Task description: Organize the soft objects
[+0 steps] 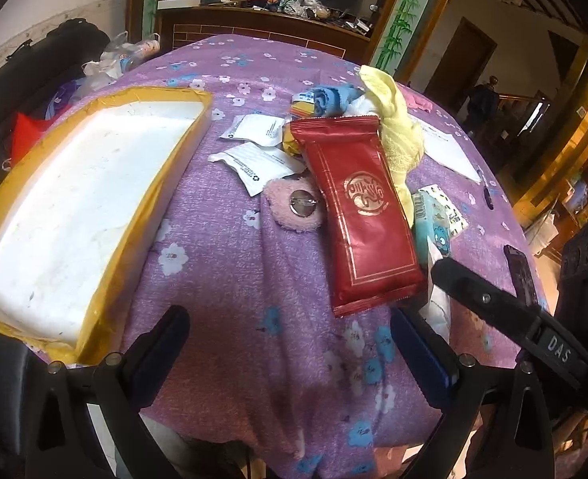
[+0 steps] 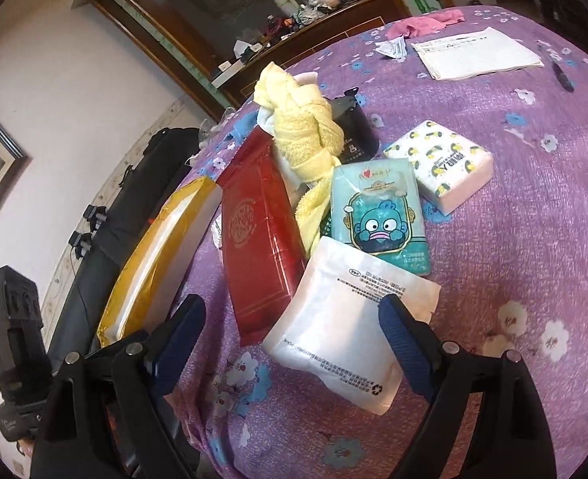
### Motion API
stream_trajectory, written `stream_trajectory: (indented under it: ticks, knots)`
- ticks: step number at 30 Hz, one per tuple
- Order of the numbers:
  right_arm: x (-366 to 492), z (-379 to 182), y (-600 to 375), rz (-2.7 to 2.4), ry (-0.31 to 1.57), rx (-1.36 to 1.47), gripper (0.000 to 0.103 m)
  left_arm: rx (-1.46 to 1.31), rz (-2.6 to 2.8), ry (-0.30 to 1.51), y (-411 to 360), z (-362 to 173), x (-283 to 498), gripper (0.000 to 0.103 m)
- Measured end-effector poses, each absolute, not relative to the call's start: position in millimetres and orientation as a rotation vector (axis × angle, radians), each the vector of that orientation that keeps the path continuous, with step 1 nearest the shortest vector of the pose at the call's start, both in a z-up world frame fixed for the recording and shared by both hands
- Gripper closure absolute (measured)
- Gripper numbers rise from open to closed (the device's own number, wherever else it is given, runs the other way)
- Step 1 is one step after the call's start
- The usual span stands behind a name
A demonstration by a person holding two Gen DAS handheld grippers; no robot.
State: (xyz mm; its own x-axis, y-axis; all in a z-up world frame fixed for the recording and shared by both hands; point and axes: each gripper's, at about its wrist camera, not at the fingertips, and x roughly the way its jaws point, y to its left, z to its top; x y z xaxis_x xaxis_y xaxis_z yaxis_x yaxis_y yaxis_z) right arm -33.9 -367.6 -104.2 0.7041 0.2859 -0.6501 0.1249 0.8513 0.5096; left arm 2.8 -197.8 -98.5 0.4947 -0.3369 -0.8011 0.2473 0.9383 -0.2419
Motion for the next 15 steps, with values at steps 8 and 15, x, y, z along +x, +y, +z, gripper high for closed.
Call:
stream_trajectory:
  ticks: [8,15]
  knots:
    - [-37,-92,-358,0.071,0.78,0.517,0.015,-0.151,-0.355,0.975,-185,-95,-2,0.001]
    - [-43,-89,-360,0.065,0.769,0.528,0.015,-0.139,-0.367,0.966,-187,-93,-8,0.001]
